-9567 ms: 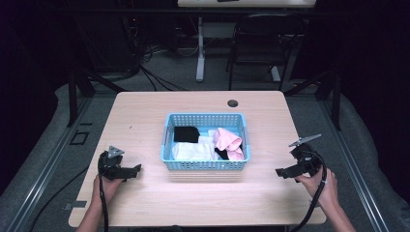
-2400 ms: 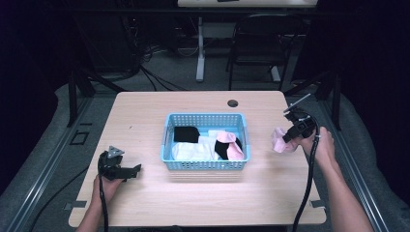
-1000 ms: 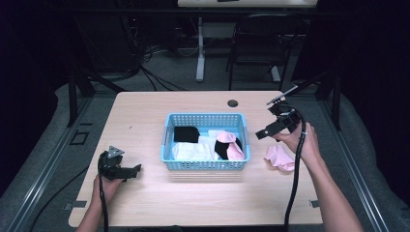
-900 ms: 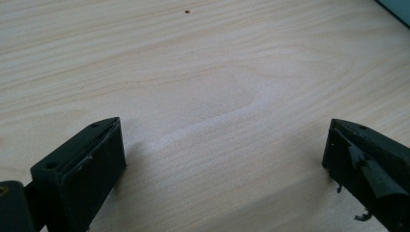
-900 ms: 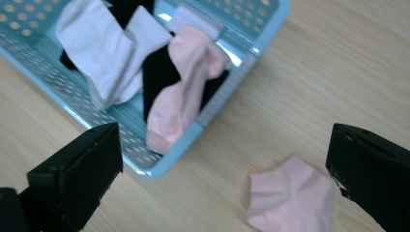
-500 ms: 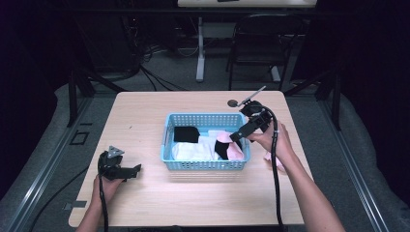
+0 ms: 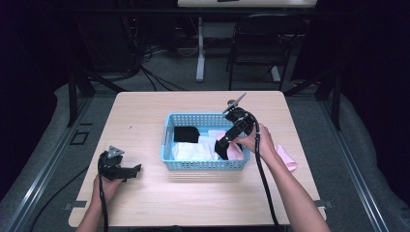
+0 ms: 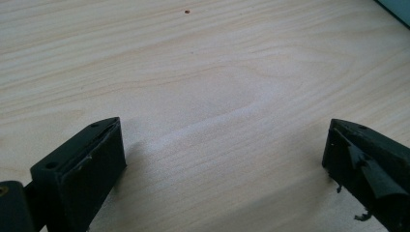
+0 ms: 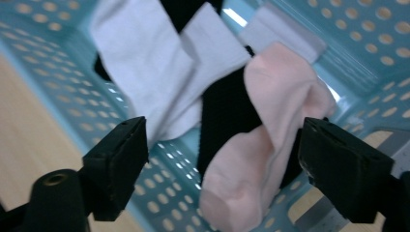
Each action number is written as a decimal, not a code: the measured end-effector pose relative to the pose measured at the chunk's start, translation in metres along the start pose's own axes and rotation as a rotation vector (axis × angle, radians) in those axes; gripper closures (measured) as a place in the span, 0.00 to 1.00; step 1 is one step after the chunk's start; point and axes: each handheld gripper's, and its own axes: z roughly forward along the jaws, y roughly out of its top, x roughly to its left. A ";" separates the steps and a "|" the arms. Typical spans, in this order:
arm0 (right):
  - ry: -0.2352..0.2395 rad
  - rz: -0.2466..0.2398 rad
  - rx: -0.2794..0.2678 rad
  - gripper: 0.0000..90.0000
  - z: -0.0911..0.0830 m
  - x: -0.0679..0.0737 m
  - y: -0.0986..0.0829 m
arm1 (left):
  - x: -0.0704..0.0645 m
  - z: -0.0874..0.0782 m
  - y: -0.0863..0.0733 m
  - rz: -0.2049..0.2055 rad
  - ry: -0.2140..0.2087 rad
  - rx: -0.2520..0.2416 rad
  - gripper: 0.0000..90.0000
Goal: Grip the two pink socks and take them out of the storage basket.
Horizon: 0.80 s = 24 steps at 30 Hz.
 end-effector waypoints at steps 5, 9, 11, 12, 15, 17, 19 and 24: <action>-0.038 0.044 0.032 0.35 0.018 -0.009 -0.001 | 0.000 0.000 0.000 -0.003 0.000 -0.002 0.01; -0.058 0.067 0.047 0.42 0.027 -0.013 -0.003 | 0.000 0.000 0.000 0.000 0.000 0.000 0.01; -0.060 0.067 0.072 0.48 0.029 -0.015 -0.003 | 0.000 0.000 0.000 0.000 0.000 0.000 0.01; -0.074 0.075 0.074 0.50 0.030 -0.016 -0.004 | 0.000 0.000 0.000 0.000 0.000 0.000 0.01; -0.085 0.097 0.085 0.54 0.034 -0.017 -0.005 | 0.000 0.000 0.000 -0.003 -0.001 -0.002 0.01; -0.093 0.081 0.124 0.57 0.034 -0.018 -0.004 | 0.000 0.000 0.000 0.000 0.000 0.000 0.01; -0.098 0.106 0.104 0.61 0.040 -0.017 -0.005 | 0.000 0.000 0.000 0.000 0.000 0.000 0.01; -0.115 0.119 0.128 0.79 0.044 -0.021 -0.007 | 0.000 0.000 0.000 0.000 -0.001 0.000 0.01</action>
